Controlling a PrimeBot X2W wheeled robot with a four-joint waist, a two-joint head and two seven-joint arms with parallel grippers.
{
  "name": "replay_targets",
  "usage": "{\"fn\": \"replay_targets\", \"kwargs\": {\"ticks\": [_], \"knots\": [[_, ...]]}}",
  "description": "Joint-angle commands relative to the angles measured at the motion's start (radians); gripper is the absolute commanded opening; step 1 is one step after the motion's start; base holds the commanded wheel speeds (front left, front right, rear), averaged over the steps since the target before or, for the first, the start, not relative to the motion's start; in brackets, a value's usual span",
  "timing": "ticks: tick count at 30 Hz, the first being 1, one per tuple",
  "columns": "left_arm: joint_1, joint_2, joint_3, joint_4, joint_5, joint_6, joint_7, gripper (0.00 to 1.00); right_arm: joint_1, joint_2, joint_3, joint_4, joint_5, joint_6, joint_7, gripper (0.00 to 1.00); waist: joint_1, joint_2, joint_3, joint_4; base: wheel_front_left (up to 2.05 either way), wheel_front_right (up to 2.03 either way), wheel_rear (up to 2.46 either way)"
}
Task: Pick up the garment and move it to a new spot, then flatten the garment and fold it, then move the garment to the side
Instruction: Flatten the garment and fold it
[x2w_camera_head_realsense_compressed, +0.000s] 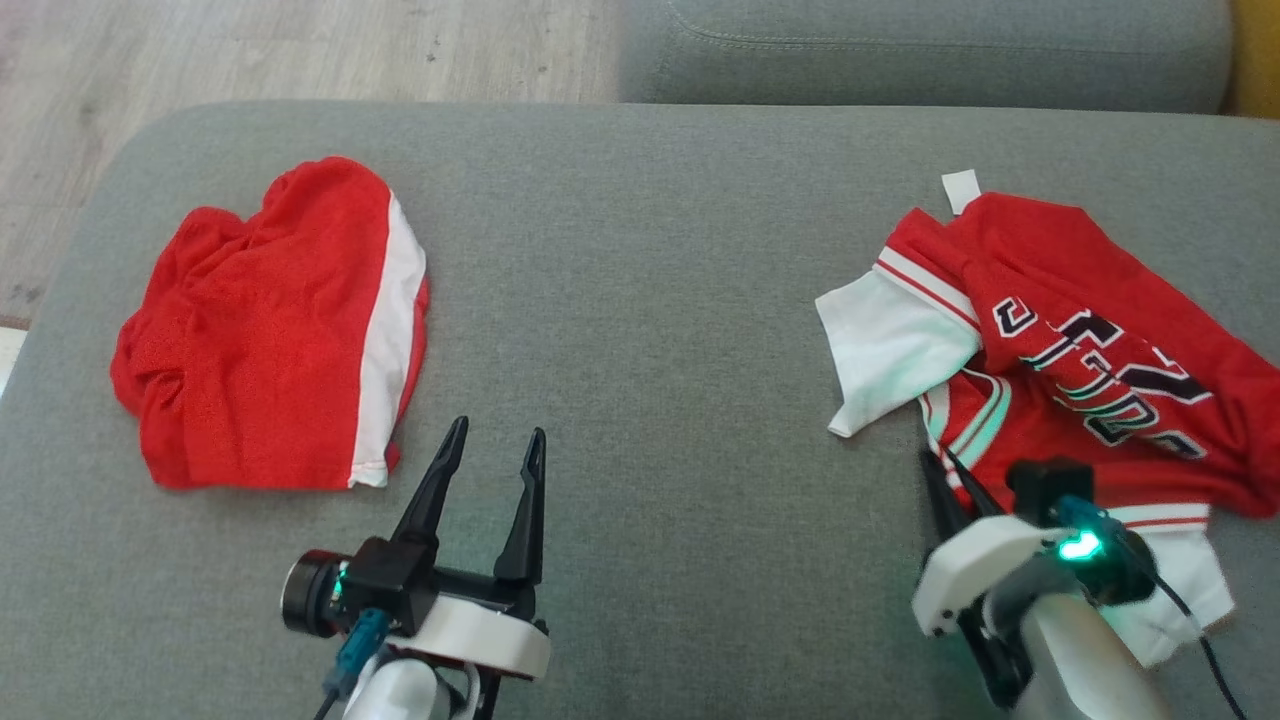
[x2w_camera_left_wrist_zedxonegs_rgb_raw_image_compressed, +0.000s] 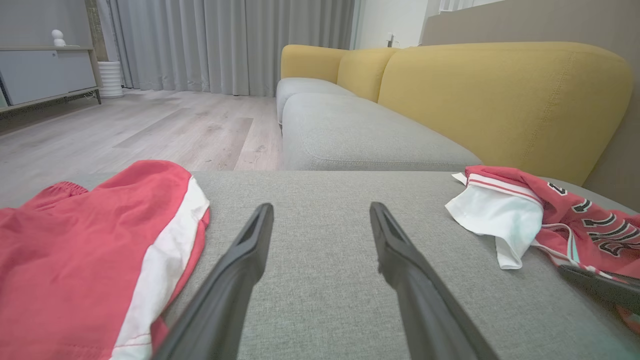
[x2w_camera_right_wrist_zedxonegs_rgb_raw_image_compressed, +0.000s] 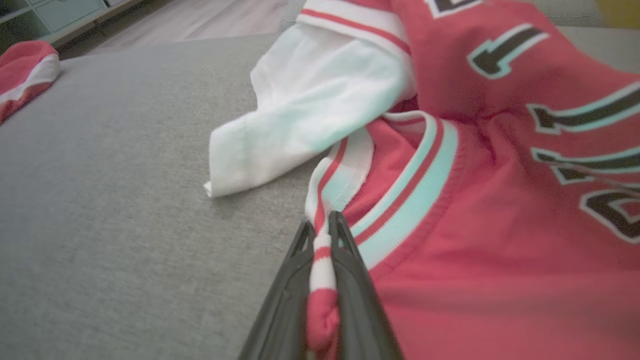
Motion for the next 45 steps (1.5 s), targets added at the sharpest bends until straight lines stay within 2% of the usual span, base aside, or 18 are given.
{"fn": "replay_targets", "kwargs": {"ticks": [1,24,25,26,27,31,36,40,45], "knots": [[-0.042,0.0,0.024,-0.025,-0.004,0.0,-0.01,1.0,-0.055,-0.002,0.049,-0.021,0.022,-0.001,-0.025,0.0,-0.0001,0.0,0.0,0.004,0.0,0.0,0.0],[-0.062,0.0,-0.013,-0.021,-0.02,0.006,-0.01,1.0,-0.383,-0.002,0.459,0.065,0.267,-0.001,-0.111,0.0,-0.0001,0.0,0.031,0.082,0.0,0.0,0.0],[-0.063,0.0,-0.013,-0.021,-0.02,0.007,-0.01,1.0,-0.388,-0.002,0.487,0.069,0.28,-0.001,-0.111,0.08,-0.0001,0.0,0.032,0.083,0.0,0.0,0.0],[-0.063,0.0,-0.012,-0.021,-0.02,0.007,-0.01,1.0,-0.393,-0.002,0.511,0.072,0.295,-0.001,-0.112,0.7,-0.0001,0.0,0.033,0.083,0.0,0.0,0.0],[-0.062,0.0,-0.01,-0.02,-0.019,0.008,-0.01,1.0,-0.395,-0.002,0.538,0.069,0.314,-0.001,-0.113,1.0,-0.0001,0.0,0.033,0.082,0.0,0.0,0.0],[-0.059,0.0,-0.002,-0.016,-0.016,0.011,-0.01,1.0,-0.397,-0.002,0.629,0.078,0.378,-0.001,-0.118,1.0,-0.0001,0.0,0.022,0.055,0.0,0.0,0.0],[-0.054,0.0,0.011,-0.021,-0.014,0.013,-0.01,1.0,-0.385,-0.002,0.601,0.093,0.378,-0.001,-0.136,1.0,-0.0001,0.0,0.002,0.002,0.0,0.0,0.0],[-0.044,0.0,0.02,-0.029,-0.014,0.015,-0.01,1.0,-0.351,-0.007,0.496,0.067,0.324,-0.001,-0.142,1.0,-0.0001,0.0,-0.015,-0.044,0.0,0.0,0.0],[-0.032,0.0,0.036,-0.038,-0.011,0.016,-0.01,1.0,-0.22,-0.07,0.301,-0.087,0.219,-0.001,-0.142,1.0,-0.0001,0.0,-0.03,-0.095,0.0,0.0,0.0]]}}
